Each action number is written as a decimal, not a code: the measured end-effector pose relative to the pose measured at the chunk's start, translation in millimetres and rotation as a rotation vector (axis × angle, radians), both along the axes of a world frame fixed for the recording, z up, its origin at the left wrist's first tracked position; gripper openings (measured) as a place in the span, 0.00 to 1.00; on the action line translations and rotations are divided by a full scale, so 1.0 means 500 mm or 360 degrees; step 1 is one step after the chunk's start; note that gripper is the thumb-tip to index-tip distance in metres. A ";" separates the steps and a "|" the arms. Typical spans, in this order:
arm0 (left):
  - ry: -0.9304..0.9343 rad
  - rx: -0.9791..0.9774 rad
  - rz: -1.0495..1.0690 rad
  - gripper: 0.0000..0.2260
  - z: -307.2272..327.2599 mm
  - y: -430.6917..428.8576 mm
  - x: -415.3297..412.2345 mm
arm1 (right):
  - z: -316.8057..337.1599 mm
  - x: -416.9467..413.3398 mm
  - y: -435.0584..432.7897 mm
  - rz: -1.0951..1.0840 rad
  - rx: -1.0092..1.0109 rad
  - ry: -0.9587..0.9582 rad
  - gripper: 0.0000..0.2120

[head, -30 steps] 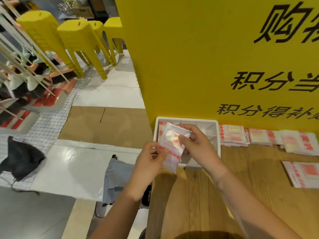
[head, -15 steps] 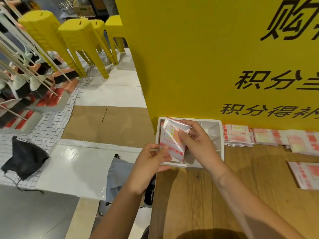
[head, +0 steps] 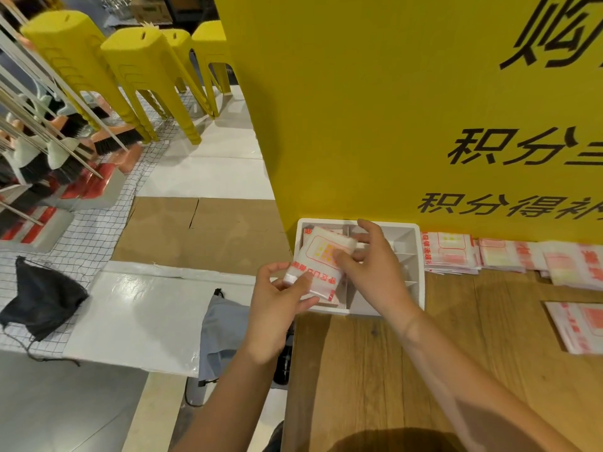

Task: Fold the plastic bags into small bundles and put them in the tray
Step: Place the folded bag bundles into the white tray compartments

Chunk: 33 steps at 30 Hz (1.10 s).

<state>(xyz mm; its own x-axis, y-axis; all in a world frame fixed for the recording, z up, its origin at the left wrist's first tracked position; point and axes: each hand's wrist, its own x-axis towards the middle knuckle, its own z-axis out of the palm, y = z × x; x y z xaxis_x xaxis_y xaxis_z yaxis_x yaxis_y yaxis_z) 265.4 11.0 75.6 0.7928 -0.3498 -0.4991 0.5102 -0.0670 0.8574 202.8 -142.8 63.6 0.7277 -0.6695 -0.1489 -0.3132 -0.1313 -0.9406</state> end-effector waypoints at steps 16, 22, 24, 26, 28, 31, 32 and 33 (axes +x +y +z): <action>-0.0333 0.0281 -0.0251 0.06 -0.074 -0.014 -0.001 | -0.108 -0.053 0.014 0.0639 -0.1657 0.0318 0.23; -0.0970 0.0642 -0.0452 0.12 -0.089 -0.018 0.001 | -0.111 -0.040 0.021 0.0525 -0.1831 0.0343 0.20; -0.1263 0.0956 -0.0633 0.14 -0.098 -0.014 0.004 | -0.112 -0.038 0.023 0.0499 -0.1875 0.0365 0.19; -0.1522 0.1201 -0.0730 0.18 -0.102 -0.008 0.007 | -0.113 -0.035 0.028 0.0465 -0.1907 0.0376 0.18; -0.1798 0.1277 -0.0769 0.22 -0.105 -0.003 0.013 | -0.112 -0.031 0.033 0.0430 -0.1913 0.0370 0.16; -0.2046 0.1300 -0.0965 0.23 -0.117 -0.002 0.034 | -0.120 -0.026 0.034 0.0419 -0.1907 0.0387 0.15; -0.2070 0.1287 -0.1041 0.22 -0.120 -0.004 0.042 | -0.125 -0.025 0.032 0.0439 -0.1906 0.0400 0.16; -0.2077 0.1277 -0.1094 0.20 -0.121 -0.004 0.050 | -0.130 -0.024 0.028 0.0470 -0.1899 0.0406 0.18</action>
